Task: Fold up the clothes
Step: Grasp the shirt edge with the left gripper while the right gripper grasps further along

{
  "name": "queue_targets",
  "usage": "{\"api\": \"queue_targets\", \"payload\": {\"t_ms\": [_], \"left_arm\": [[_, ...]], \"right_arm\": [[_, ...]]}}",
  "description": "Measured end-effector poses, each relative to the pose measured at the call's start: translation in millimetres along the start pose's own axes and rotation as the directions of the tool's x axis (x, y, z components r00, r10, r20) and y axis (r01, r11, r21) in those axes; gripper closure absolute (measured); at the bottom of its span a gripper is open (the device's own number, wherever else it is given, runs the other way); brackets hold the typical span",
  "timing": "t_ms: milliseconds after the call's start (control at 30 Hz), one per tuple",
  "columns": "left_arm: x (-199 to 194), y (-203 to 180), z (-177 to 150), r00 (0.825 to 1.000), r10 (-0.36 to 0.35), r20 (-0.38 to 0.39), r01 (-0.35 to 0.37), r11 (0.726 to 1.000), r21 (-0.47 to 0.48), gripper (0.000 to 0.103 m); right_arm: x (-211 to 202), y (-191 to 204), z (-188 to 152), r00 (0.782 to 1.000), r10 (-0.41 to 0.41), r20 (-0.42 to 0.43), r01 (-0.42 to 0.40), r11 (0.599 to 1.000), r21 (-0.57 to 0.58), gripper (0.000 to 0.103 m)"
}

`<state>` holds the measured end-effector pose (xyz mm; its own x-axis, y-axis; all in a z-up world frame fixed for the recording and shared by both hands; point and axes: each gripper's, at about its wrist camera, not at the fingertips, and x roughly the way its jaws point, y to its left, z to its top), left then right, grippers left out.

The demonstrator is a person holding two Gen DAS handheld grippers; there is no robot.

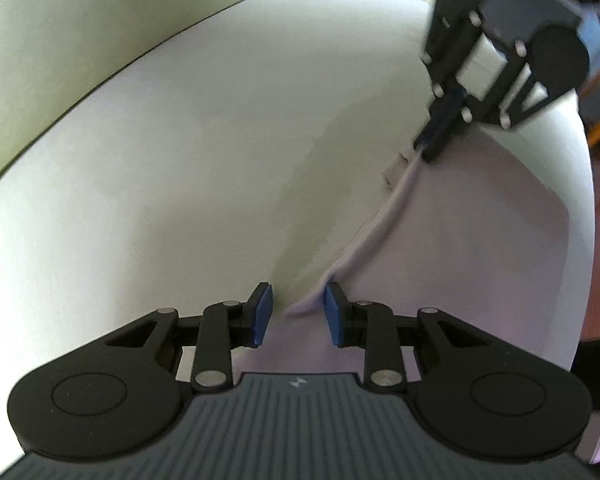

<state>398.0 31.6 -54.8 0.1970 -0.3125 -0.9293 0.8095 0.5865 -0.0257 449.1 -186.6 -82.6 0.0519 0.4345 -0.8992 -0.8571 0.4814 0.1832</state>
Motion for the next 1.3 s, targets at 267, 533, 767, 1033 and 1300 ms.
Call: {"api": "queue_targets", "payload": {"t_ms": [267,533,767,1033,1300], "left_arm": [[-23,2,-18,0.997,0.079,0.011,-0.079,0.995,-0.058,0.066],[-22,-3,-21,0.999,0.0,-0.032,0.004,0.995,0.1,0.069],[-34,-8,-37,1.0,0.017,-0.013,-0.016,0.993,0.119,0.099],[-40,-4,-52,0.998,0.059,-0.016,-0.058,0.995,0.081,0.099],[-58,-7,-54,0.997,0.076,0.007,-0.076,0.997,0.022,0.099]], "right_arm": [[-17,11,2,0.993,-0.047,0.106,0.04,0.997,0.067,0.07],[12,26,22,0.999,0.046,0.021,-0.044,0.995,-0.093,0.081],[5,32,21,0.998,0.021,0.062,-0.011,0.987,-0.159,0.102],[10,7,16,0.997,-0.042,0.064,0.053,0.98,-0.19,0.103],[20,8,17,0.993,-0.096,0.069,0.102,0.991,-0.083,0.09]]}}
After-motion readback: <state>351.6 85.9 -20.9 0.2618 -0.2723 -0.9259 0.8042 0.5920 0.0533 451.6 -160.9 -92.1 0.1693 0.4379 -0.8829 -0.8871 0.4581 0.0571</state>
